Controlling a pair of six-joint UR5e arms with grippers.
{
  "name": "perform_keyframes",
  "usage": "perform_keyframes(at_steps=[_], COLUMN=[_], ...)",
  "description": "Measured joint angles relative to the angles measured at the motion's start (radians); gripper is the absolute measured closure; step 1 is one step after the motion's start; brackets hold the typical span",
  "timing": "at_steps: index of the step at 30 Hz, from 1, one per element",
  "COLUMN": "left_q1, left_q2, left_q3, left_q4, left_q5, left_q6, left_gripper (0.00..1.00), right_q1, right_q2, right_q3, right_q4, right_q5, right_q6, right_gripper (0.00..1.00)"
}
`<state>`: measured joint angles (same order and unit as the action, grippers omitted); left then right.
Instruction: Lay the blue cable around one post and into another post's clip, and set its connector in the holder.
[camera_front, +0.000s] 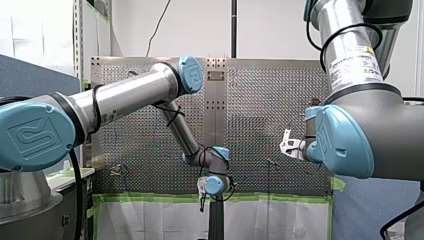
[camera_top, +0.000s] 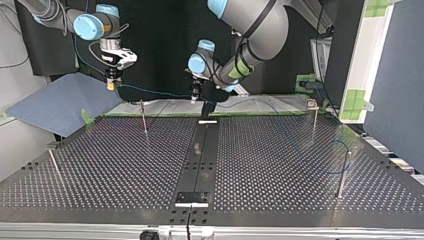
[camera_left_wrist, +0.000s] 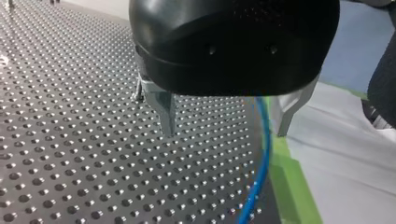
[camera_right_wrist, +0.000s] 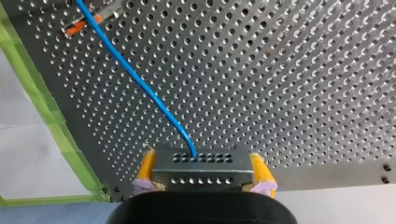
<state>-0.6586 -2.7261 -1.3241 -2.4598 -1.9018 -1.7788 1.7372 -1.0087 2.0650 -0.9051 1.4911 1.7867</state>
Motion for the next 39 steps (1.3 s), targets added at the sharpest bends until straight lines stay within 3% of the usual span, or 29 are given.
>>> perform_keyframes(at_steps=[14, 24, 36, 39], left_q1=[-0.001, 0.002, 0.005, 0.005], left_q2=[0.000, 0.000, 0.000, 0.000], left_q3=[0.002, 0.002, 0.001, 0.001], left_q4=[-0.035, -0.027, -0.026, -0.025], left_q5=[-0.097, -0.070, -0.083, -0.084], left_q6=[0.077, 0.054, 0.047, 0.047], left_gripper=[0.00, 0.00, 0.00, 0.07], right_q1=[0.004, 0.006, 0.006, 0.006], right_q2=[0.000, 0.000, 0.000, 0.000], right_q3=[0.001, 0.001, 0.001, 0.001], right_q4=[0.001, 0.002, 0.004, 0.002], right_q5=[0.000, 0.000, 0.004, 0.004], right_q6=[-0.001, -0.002, -0.004, -0.004], right_gripper=[1.00, 1.00, 1.00, 1.00])
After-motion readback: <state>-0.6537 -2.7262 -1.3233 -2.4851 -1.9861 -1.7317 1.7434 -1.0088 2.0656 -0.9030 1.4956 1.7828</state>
